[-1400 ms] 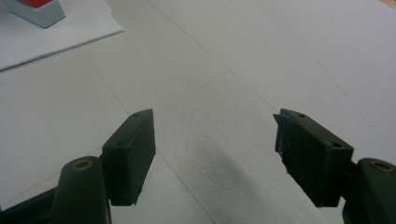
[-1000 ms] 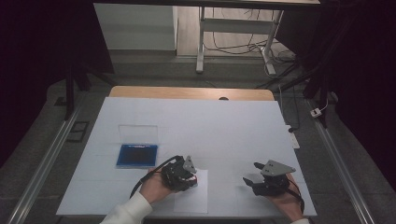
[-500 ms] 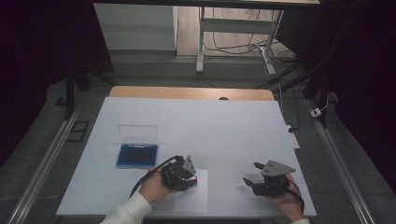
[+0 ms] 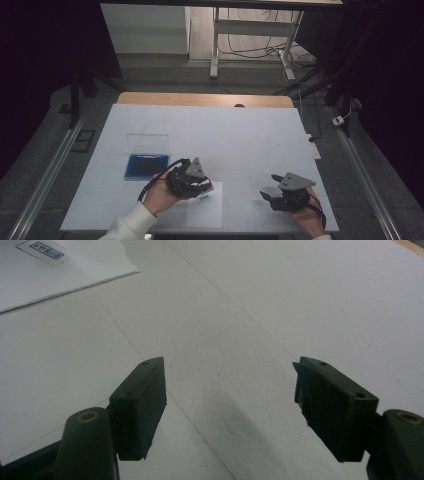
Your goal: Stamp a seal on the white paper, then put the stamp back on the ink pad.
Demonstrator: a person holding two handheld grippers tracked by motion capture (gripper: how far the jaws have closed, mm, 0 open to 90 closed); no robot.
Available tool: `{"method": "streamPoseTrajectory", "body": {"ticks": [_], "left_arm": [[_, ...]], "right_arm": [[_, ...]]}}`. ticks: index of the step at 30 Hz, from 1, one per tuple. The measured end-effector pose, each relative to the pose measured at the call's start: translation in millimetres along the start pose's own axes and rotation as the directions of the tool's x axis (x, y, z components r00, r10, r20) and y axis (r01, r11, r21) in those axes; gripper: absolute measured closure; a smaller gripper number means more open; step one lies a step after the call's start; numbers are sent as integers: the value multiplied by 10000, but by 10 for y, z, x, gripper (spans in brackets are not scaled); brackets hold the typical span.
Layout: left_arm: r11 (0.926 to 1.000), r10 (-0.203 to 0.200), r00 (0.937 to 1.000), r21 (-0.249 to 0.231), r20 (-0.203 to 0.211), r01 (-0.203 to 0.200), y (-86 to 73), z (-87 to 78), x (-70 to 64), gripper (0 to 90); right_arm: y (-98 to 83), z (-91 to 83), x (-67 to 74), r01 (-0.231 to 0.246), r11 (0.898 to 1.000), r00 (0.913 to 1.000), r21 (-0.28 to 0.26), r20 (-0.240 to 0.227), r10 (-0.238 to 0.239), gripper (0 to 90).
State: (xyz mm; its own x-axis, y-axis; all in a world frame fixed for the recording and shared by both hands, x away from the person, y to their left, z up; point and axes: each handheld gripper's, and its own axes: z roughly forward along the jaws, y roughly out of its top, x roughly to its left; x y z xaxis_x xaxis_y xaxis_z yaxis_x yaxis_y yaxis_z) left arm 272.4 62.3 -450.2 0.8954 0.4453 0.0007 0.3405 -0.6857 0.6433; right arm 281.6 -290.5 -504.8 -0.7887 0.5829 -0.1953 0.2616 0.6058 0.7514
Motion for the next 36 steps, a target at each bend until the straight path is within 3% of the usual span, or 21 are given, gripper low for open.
{"method": "streamPoseTrajectory", "body": {"ticks": [22,36], "left_arm": [[9990,-395,9991,-217,-146,392,-64,-256,152,700],[9934,-1058,9926,-503,-589,1029,-198,-424,322,699]], "right_arm": [[-16,18,0,-32,10000,10000,29,-38,32,287],[-38,13,-11,-96,9999,10000,71,-9,96,289]]}}
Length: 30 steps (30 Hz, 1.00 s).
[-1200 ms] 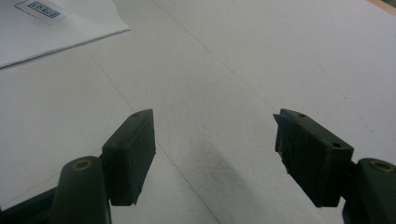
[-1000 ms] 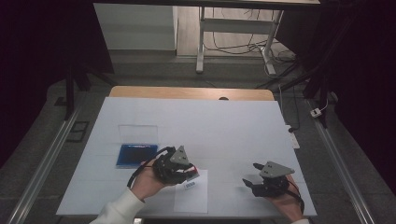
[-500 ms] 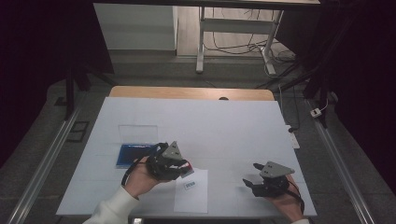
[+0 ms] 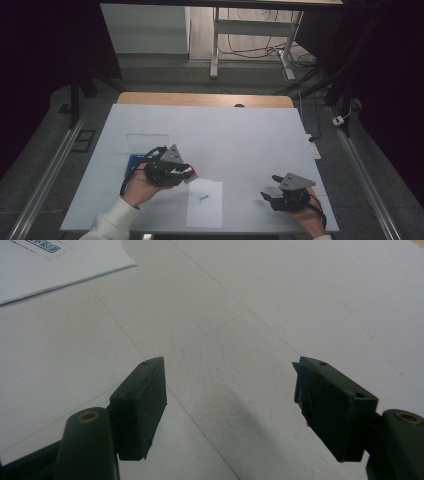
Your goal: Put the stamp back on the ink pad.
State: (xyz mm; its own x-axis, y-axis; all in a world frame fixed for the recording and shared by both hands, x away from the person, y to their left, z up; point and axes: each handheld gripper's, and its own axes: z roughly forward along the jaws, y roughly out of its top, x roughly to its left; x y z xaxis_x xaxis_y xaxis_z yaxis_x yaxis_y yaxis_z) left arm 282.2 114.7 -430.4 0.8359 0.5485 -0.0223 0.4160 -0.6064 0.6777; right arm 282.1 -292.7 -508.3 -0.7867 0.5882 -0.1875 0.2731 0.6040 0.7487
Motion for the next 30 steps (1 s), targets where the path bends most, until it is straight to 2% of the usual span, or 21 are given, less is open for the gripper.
{"method": "streamPoseTrajectory", "body": {"ticks": [10,17,30], "left_arm": [[9985,-540,9972,25,-520,542,-126,-123,234,699],[9954,-954,9909,-17,-949,957,-229,-241,375,700],[9880,-1516,9785,77,-1398,1542,-421,-380,549,699]], "right_arm": [[-5,-9,-8,-37,10000,10000,-21,38,37,289],[-6,-35,-26,-290,9992,9996,-273,-21,290,290],[-8,-35,-18,-273,9993,9996,-252,-76,271,290]]}}
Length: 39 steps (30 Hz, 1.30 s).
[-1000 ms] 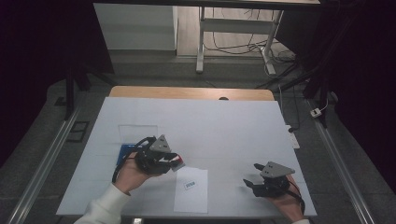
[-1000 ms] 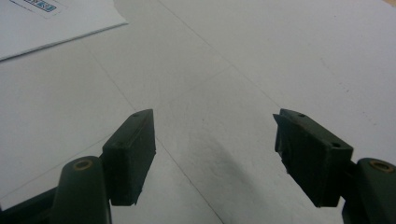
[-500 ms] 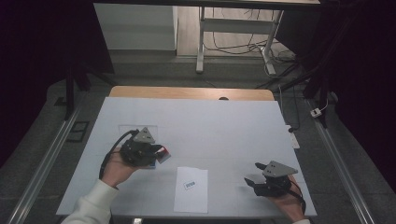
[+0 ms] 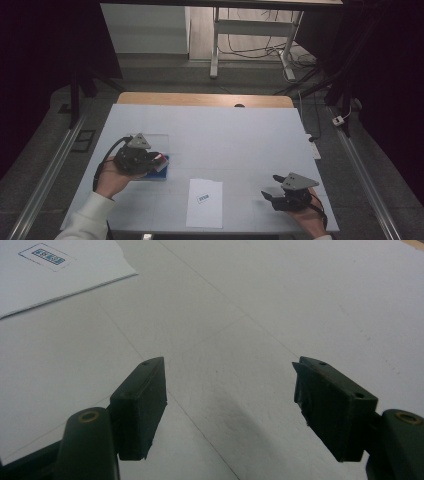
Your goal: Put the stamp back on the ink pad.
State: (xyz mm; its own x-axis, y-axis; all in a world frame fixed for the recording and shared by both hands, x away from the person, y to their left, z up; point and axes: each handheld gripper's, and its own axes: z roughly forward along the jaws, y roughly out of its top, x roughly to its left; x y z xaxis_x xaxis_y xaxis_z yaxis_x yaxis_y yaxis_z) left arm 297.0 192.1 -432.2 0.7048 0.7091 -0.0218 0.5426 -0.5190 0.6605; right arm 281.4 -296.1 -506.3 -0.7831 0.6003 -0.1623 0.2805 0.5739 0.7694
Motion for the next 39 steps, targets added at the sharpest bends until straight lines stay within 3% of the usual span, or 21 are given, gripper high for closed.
{"method": "streamPoseTrajectory", "body": {"ticks": [19,32,39], "left_arm": [[9967,-609,9957,494,-693,643,-132,10,274,700],[9897,-676,9933,1199,-942,787,-210,190,362,699],[9867,-807,9919,1331,-979,934,-241,259,398,699]], "right_arm": [[-5,19,9,98,9998,10000,183,-18,-97,290],[-11,25,7,125,9996,9999,242,-17,-125,291],[-14,27,7,112,9997,9999,233,-17,-112,291]]}}
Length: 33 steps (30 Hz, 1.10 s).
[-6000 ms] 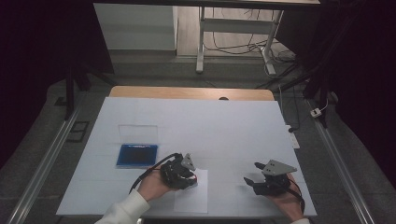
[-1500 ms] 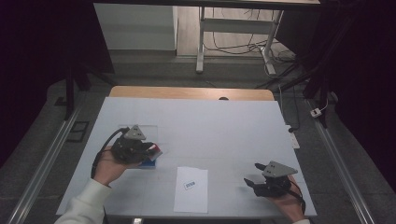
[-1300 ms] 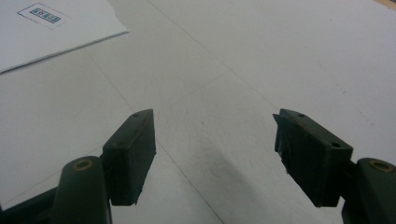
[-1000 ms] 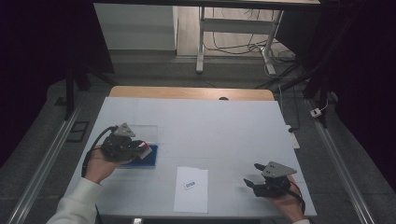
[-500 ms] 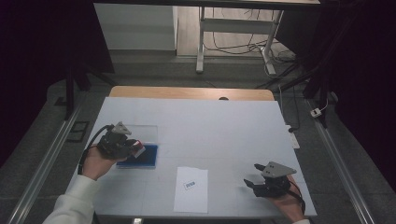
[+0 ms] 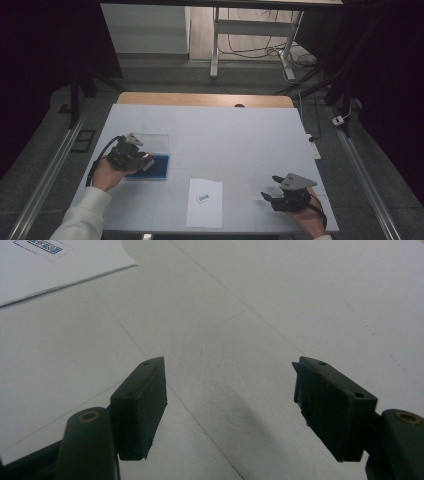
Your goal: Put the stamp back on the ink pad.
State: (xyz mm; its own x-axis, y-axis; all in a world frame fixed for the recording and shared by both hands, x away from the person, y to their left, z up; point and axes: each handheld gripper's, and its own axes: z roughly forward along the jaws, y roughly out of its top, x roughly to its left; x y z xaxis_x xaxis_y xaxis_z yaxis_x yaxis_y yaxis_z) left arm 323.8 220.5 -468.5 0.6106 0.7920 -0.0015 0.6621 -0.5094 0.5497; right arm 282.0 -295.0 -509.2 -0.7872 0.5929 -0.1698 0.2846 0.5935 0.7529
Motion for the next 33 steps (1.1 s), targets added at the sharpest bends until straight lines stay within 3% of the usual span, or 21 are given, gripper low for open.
{"method": "streamPoseTrajectory", "body": {"ticks": [13,24,28,33], "left_arm": [[9995,25,10000,313,-4,-24,-22,123,-21,699],[9997,-114,9999,210,125,112,-38,122,-9,683],[9995,-175,9997,-253,177,179,-42,86,-14,520],[9945,-308,9995,-1002,93,316,-45,-21,-63,387]], "right_arm": [[-2,0,1,0,10000,10000,37,-14,0,291],[0,5,4,45,10000,10000,71,-12,-45,292],[-4,2,2,3,10000,10000,40,-8,-3,292],[-4,-1,1,6,10000,10000,29,-6,-6,292]]}}
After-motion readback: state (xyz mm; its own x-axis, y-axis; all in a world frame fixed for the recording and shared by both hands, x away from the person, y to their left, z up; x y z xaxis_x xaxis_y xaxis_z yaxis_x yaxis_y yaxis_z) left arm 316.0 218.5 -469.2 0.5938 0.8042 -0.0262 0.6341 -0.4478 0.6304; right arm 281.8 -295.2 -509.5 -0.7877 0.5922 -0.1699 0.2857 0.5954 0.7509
